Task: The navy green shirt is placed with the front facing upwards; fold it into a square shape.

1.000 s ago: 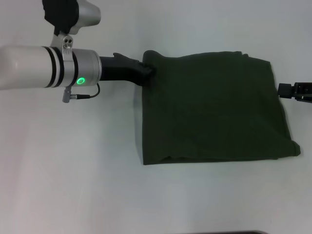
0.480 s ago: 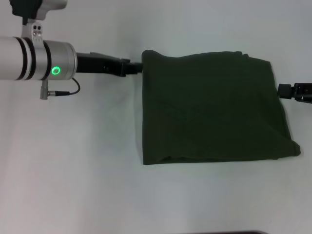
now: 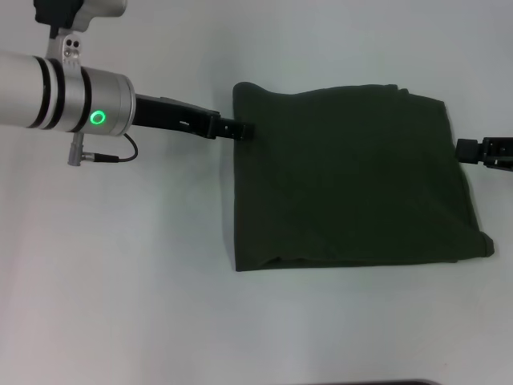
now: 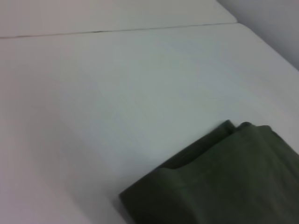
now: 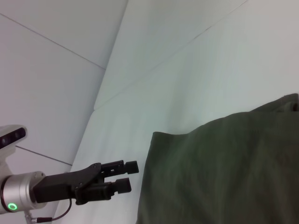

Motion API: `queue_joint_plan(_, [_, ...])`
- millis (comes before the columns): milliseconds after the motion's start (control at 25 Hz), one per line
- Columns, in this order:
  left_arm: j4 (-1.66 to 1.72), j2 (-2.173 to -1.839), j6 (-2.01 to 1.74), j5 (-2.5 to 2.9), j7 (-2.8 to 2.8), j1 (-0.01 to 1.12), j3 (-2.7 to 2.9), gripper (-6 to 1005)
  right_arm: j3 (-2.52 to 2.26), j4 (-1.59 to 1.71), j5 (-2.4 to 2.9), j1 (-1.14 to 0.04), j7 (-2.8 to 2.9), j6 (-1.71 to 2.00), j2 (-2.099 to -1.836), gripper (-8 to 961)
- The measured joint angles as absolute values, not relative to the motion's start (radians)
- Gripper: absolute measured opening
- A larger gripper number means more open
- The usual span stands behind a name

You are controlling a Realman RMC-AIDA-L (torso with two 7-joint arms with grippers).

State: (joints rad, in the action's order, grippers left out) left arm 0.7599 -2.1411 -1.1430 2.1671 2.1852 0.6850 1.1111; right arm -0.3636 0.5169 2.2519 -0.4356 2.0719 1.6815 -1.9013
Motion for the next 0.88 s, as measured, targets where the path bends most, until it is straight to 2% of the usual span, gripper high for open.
queue_joint_plan(480, [0.773,-2.142,-1.210,2.171,2.212,0.708,1.091,883,-0.364,0.517,2.253,-0.436,2.072,1.683,-1.896,268])
queue_joint_plan(880, [0.762,-2.156,-1.176,2.175,2.199,0.713,1.099,893,-0.364,0.517,2.254,-0.433,2.072,1.683,-1.900,268])
